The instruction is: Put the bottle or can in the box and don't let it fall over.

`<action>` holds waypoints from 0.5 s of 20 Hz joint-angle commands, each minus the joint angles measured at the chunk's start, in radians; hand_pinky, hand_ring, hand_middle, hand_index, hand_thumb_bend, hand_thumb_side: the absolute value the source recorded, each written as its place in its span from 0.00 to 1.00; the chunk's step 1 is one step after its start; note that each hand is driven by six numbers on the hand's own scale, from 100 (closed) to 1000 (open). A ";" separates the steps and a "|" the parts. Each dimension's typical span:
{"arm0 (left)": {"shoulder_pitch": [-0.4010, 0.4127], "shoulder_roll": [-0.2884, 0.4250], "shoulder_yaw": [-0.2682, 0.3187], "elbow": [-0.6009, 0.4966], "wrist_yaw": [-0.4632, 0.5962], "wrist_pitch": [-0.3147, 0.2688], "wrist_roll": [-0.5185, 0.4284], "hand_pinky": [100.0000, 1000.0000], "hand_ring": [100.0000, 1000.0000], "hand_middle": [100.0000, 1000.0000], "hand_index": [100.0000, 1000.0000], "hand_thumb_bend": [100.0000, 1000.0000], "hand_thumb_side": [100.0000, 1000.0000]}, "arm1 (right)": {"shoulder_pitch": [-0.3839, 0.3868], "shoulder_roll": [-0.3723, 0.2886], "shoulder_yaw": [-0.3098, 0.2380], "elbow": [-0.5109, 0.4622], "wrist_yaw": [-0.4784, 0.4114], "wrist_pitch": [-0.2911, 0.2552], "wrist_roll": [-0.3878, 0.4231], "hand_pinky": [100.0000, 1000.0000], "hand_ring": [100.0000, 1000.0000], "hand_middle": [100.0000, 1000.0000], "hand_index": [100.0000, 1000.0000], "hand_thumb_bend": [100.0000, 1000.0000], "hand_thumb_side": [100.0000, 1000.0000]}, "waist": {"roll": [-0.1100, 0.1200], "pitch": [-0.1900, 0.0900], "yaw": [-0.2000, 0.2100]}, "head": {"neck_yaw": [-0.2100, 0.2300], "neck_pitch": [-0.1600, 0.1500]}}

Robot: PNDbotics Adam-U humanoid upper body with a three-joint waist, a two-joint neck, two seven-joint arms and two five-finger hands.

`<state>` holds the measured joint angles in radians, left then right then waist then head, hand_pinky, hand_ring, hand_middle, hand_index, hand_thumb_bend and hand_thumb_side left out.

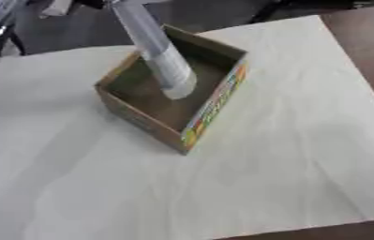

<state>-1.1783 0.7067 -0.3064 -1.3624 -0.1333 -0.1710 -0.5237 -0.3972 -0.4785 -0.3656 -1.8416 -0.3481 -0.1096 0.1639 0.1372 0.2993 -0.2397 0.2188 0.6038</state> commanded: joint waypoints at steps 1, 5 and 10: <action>-0.010 0.015 0.001 -0.005 -0.009 -0.029 -0.007 0.00 0.05 0.13 0.42 0.00 0.03 | -0.012 -0.015 -0.006 -0.022 -0.005 -0.002 0.006 0.79 1.00 0.76 0.89 0.00 0.44 | -0.009 -0.013 -0.001 | 0.004 -0.012; 0.003 0.015 -0.011 -0.006 -0.019 -0.065 -0.041 0.07 0.29 0.34 0.61 0.00 0.01 | -0.009 -0.014 -0.008 -0.020 -0.006 -0.004 0.008 0.79 1.00 0.76 0.89 0.00 0.44 | -0.011 -0.012 -0.002 | 0.001 -0.010; 0.014 0.020 -0.016 -0.005 -0.060 -0.114 -0.120 0.67 0.86 0.71 0.84 0.07 0.48 | -0.006 -0.013 -0.009 -0.018 -0.007 -0.005 0.009 0.79 1.00 0.76 0.89 0.00 0.44 | -0.014 -0.015 -0.001 | -0.009 0.001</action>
<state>-1.1498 0.7027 -0.3309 -1.3582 -0.1838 -0.2732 -0.6260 -0.3956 -0.4756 -0.3668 -1.8414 -0.3482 -0.1131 0.1707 0.1344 0.3022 -0.2399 0.2129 0.6053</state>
